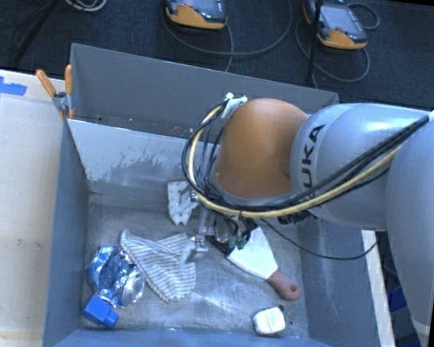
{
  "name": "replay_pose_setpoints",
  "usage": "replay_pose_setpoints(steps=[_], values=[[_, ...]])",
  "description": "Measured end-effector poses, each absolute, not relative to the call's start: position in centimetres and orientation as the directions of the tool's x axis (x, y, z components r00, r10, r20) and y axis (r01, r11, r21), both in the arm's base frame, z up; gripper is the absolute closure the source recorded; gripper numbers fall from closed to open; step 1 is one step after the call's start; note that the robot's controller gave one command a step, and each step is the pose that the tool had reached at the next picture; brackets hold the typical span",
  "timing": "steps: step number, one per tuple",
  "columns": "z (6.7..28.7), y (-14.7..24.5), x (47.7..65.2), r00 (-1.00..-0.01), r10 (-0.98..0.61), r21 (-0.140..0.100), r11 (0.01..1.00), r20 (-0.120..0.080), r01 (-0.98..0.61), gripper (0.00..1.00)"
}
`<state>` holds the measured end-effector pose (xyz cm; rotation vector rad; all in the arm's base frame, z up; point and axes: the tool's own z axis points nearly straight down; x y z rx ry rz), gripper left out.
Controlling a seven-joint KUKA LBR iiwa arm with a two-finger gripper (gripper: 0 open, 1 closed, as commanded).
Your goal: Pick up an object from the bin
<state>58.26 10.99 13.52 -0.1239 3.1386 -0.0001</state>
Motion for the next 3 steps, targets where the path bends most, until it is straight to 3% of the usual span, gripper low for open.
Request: replay_pose_setpoints(steps=[1, 2, 3], values=[[8.16, 11.66, 58.44, -0.983, -0.183, 0.0, 0.983, -0.003, -0.183, 0.0], [8.57, 11.67, 58.53, -0.982, -0.188, 0.001, 0.982, -0.007, -0.188, 1.0], [8.57, 11.67, 58.53, -0.982, -0.187, 0.001, 0.982, -0.007, -0.187, 1.0]])
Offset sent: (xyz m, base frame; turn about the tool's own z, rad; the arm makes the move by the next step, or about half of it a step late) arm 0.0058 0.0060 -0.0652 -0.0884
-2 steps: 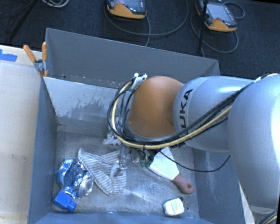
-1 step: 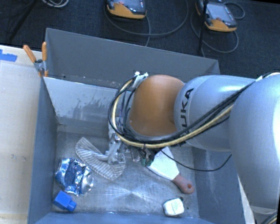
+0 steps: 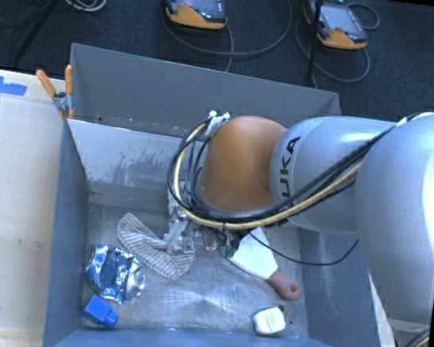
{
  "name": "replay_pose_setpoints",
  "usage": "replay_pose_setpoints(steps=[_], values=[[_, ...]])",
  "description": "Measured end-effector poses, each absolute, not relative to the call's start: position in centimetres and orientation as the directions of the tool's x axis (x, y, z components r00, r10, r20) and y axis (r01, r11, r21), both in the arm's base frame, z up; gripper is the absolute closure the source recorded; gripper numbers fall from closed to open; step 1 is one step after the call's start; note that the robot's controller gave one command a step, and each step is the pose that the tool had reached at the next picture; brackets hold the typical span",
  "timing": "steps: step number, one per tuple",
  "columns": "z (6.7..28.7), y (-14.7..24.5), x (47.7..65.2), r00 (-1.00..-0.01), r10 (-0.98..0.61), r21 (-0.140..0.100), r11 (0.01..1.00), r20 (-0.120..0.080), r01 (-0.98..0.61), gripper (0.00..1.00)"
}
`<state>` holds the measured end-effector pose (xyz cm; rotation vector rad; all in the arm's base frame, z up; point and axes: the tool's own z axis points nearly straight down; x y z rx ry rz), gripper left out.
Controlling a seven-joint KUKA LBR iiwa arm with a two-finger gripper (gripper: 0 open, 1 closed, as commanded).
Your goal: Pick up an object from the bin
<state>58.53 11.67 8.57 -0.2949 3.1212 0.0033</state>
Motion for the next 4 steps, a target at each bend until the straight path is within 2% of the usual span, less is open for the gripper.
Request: replay_pose_setpoints(steps=[4], values=[[8.71, 11.66, 58.49, -0.982, -0.187, 0.001, 0.982, -0.005, -0.187, 1.0]])
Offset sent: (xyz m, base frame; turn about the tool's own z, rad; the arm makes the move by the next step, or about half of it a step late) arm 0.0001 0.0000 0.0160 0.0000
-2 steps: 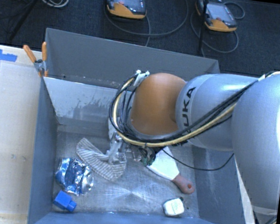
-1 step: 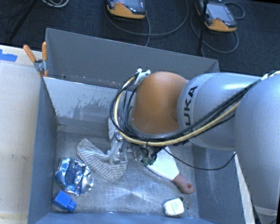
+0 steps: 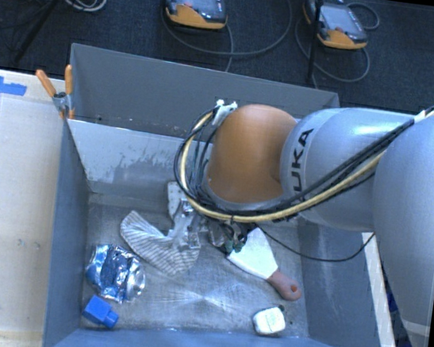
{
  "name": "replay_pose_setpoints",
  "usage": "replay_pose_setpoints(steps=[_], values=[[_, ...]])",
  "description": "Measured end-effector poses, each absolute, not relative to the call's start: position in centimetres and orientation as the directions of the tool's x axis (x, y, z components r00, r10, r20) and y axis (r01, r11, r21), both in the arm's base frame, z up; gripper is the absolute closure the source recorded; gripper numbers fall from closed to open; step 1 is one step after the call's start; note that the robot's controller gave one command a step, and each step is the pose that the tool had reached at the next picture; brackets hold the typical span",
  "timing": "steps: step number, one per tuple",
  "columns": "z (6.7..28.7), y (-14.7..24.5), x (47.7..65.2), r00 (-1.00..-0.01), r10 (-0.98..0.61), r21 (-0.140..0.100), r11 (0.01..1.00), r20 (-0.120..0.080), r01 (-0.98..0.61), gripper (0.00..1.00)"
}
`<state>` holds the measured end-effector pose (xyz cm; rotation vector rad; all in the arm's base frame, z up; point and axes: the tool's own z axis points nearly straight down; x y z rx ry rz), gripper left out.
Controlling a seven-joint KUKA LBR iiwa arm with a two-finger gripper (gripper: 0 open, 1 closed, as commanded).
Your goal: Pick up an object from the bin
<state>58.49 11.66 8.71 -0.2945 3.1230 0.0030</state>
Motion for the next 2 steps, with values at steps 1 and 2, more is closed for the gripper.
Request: replay_pose_setpoints(steps=[1, 2], values=[[8.7, 11.7, 58.5, -0.982, -0.187, 0.001, 0.982, -0.005, -0.187, 1.0], [12.1, 11.6, 58.3, -0.983, -0.182, 0.0, 0.983, 0.009, -0.182, 1.0]])
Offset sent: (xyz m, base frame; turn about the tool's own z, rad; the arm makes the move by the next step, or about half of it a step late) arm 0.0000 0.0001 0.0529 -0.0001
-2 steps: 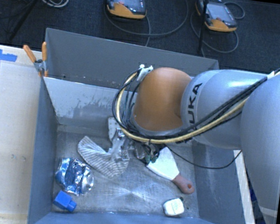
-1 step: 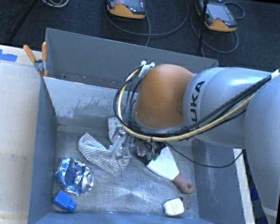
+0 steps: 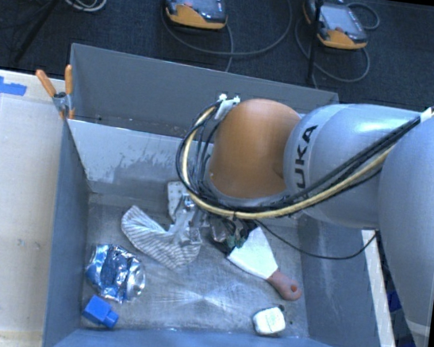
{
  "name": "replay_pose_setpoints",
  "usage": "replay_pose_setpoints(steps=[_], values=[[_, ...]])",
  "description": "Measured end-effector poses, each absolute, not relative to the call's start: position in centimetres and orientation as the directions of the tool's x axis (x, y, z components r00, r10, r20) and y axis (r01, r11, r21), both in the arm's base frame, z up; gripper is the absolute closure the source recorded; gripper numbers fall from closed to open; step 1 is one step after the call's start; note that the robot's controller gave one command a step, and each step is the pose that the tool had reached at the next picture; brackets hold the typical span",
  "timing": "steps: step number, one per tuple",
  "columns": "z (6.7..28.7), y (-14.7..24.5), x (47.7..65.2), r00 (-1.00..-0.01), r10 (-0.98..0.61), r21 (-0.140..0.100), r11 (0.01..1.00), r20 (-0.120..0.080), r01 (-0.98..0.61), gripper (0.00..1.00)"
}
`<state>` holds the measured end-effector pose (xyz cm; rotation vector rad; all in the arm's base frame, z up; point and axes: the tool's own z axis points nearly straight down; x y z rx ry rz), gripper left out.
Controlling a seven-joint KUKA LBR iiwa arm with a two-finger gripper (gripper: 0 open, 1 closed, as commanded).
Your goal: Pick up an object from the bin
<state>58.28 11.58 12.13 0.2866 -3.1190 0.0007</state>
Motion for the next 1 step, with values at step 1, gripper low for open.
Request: replay_pose_setpoints(steps=[1], values=[[12.13, 11.58, 58.28, -0.983, -0.182, 0.0, 0.983, 0.009, -0.182, 1.0]])
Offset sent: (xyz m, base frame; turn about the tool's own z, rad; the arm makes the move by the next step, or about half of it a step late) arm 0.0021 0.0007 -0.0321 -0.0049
